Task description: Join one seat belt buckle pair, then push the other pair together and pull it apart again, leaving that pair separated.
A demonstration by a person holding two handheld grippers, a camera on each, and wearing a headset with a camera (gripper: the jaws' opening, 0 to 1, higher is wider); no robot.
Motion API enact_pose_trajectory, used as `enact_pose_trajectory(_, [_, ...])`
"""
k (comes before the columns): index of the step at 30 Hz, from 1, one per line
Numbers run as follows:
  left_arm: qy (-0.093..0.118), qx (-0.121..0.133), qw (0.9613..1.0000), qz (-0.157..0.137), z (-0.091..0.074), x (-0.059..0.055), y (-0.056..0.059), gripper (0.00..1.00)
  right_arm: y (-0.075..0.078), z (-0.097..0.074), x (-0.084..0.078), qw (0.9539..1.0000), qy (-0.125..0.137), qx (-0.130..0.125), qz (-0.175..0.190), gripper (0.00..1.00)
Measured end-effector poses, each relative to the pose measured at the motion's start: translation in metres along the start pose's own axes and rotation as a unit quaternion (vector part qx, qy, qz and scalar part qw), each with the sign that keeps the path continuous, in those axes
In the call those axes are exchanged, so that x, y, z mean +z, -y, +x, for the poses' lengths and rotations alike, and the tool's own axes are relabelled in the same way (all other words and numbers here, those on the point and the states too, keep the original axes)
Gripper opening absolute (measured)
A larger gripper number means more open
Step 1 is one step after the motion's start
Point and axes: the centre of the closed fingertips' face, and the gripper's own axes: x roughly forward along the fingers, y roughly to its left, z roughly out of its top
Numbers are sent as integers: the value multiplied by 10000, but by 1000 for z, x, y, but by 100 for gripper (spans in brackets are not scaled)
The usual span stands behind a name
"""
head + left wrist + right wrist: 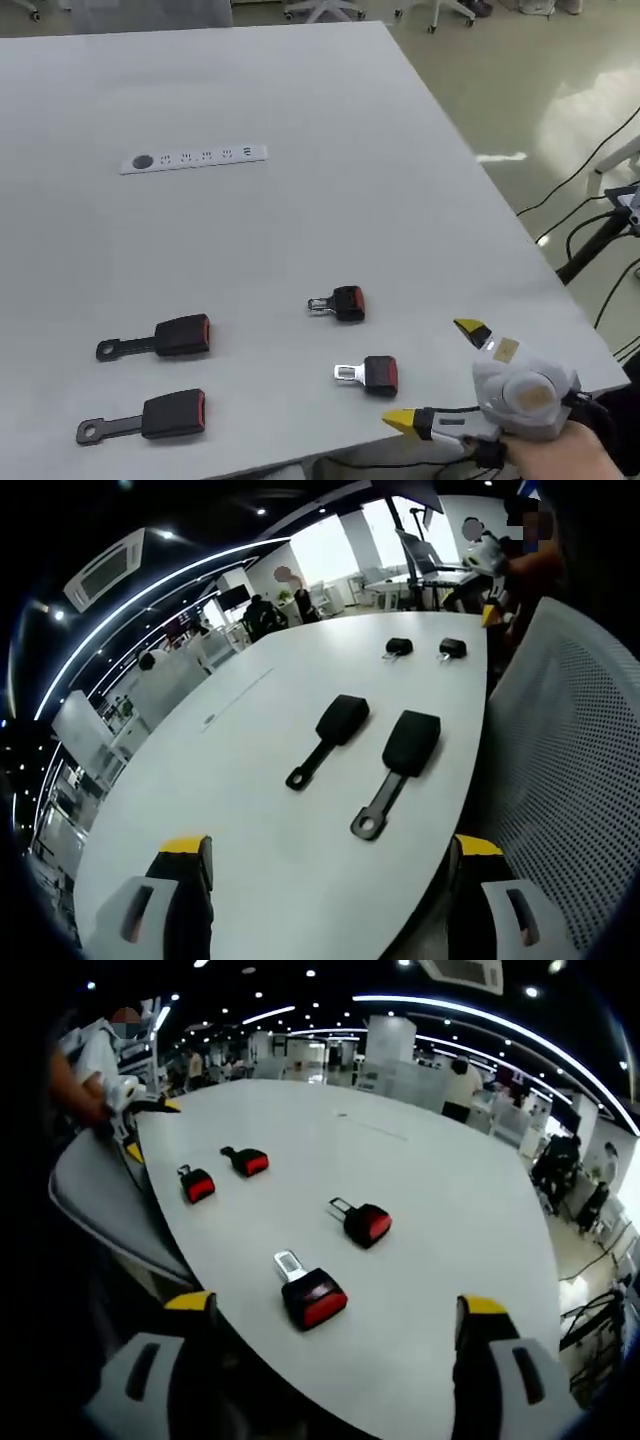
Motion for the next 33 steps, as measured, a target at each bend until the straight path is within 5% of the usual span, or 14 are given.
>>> enact_pose_trajectory(11, [-81, 109, 9999, -27, -1, -2, -3, 100, 23, 7, 13, 9983, -59, 152, -568, 100])
enact_pose_trajectory(14, [-218, 119, 9997, -30, 0, -7, -3, 100, 22, 10, 12, 9985, -151, 208, -493, 100])
enact_pose_trajectory(33, [-64, 96, 9999, 50, -1, 0, -1, 100, 6, 14, 18, 9986, 23, 95, -528, 100])
